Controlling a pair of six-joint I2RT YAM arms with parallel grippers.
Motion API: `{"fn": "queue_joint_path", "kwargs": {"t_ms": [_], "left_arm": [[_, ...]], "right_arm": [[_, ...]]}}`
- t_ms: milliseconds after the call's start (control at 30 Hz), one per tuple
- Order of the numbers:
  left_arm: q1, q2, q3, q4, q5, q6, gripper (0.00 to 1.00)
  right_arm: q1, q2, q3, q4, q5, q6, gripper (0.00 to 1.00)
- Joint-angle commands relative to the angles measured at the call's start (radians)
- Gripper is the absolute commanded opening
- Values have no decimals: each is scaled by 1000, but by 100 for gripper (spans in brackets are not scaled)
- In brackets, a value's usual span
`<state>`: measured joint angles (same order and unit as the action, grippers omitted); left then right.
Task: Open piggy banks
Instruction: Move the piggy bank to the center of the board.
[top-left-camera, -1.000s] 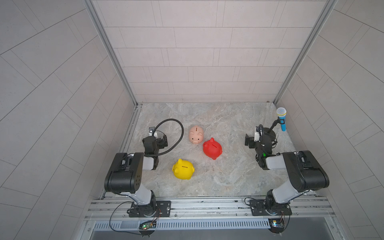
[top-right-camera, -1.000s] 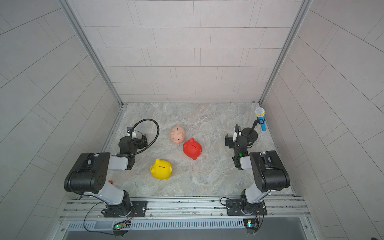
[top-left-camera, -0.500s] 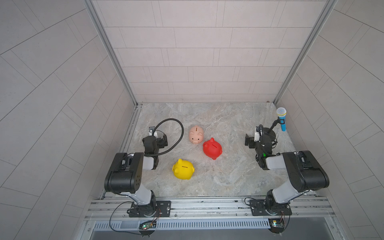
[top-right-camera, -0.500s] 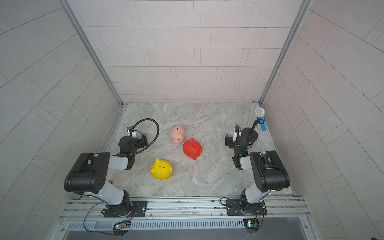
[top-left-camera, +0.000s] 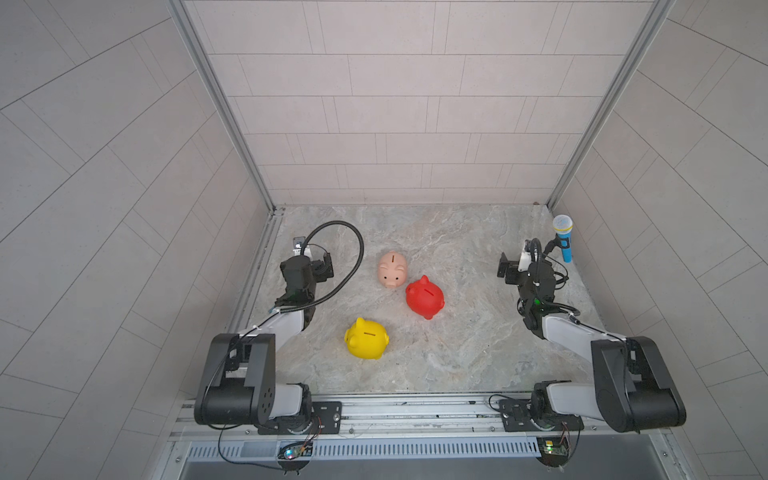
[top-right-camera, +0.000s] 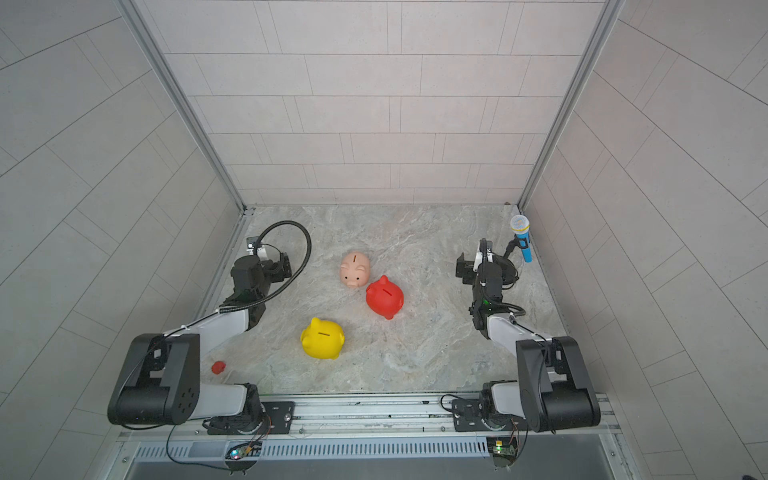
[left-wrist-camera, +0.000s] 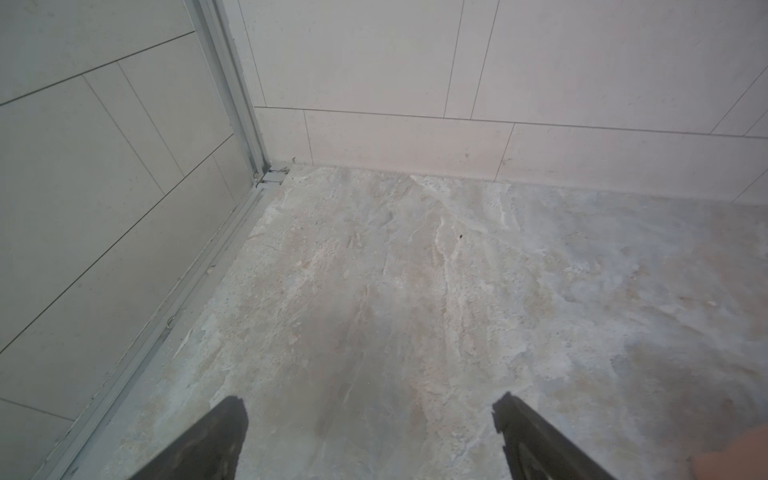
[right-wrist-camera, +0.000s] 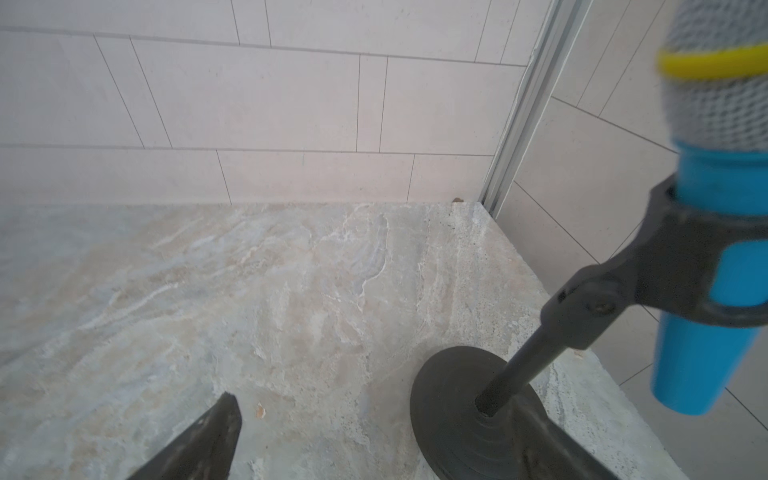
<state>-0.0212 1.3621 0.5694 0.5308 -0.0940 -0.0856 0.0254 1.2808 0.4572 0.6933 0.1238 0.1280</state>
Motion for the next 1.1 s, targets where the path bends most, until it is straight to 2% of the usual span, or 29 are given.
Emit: {"fn": "queue_joint_path", "kwargs": {"t_ms": [0,67,100,200,300,367,500,633,700,833,900,1067], "left_arm": [[-8,-20,57,-149,25,-146,100],[-9,-23,79,-186,44,-211,100],[-12,-28,87,-206,55,-238,100],[-46,-44,91,-225,68,-293,100],[-115,-58,93,-247,50,-321,100],[-168,-65,94,-266,39,-344,100],[-285,-100,91,-355,-42,-335,100],[-369,-160,75,-429,-101,-383,100],[-383,-187,66,-470,-67,-439,100],[-385,-262,69,-642,-7,-516,100],[-385,-298,50,-713,10,-519,100],[-385,-398,15,-892,23,-549,100]], "right_arm": [[-2,-37,21,-39,41,249,100],[-12,-49,13,-16,73,409,100],[-25,-54,12,-1,49,470,100],[-73,-51,61,-29,-161,554,100],[-79,-38,189,-234,-319,582,100],[-69,-26,244,-358,-373,598,100],[-35,-39,278,-571,-439,613,89],[84,-82,320,-782,-424,499,77],[164,-94,352,-889,-425,414,68],[337,-128,388,-1036,-391,304,41],[412,-143,384,-1061,-390,291,32],[616,-120,377,-1071,-401,280,18]]}}
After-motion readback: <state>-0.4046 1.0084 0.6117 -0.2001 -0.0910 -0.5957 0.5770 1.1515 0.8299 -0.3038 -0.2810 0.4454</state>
